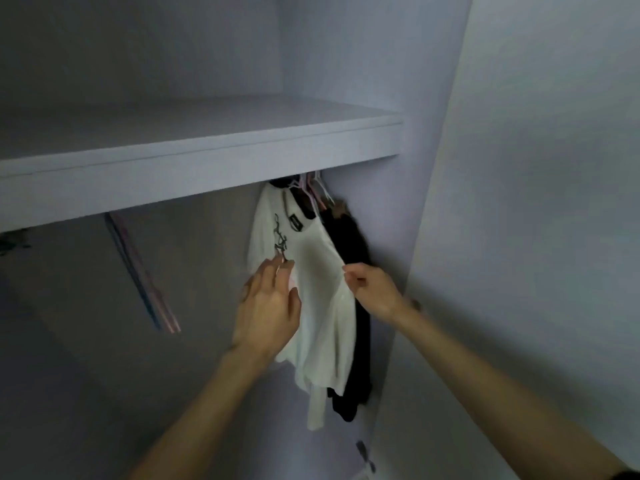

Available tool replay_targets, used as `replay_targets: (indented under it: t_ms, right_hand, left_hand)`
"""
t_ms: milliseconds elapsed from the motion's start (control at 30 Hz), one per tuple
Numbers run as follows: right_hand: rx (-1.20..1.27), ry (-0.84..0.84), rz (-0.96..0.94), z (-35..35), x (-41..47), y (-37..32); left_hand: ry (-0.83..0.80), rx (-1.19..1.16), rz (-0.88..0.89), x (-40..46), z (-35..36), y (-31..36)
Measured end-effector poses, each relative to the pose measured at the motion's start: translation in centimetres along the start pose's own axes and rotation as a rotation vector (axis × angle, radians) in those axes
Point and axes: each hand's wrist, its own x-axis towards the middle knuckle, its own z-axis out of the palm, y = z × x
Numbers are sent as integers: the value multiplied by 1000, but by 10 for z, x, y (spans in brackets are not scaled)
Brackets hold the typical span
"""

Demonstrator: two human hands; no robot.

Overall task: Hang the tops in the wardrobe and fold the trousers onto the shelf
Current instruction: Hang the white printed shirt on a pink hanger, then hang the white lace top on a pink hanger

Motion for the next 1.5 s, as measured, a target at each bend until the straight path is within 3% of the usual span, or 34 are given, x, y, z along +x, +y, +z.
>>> replay_targets:
  t_ms: [167, 333, 467, 733, 1000, 1167, 1500]
  right_hand:
    - [-117, -4, 209, -18, -118, 34]
    - [-31, 173, 525, -35, -270, 56]
    - [-33, 344, 753, -46, -389, 67]
    - [18, 743, 1150, -56, -625, 46]
    - [106, 1106, 1461, -3, -852, -4]
    - [108, 1224, 1585, 13, -981, -3]
    - [182, 1264, 1857, -1, -1211, 94]
  left_hand:
    - [-307, -265, 208, -45, 42, 34]
    - [-663, -435, 480, -109, 59, 101]
    - [-830, -516, 730, -172, 63, 161]
    - [-998, -616, 1218, -316, 52, 276]
    - [-1239, -568, 1635, -517, 3, 374]
    - [-1346, -502, 1757, -636, -27, 418]
    - [-1455, -270, 1841, -839, -20, 506]
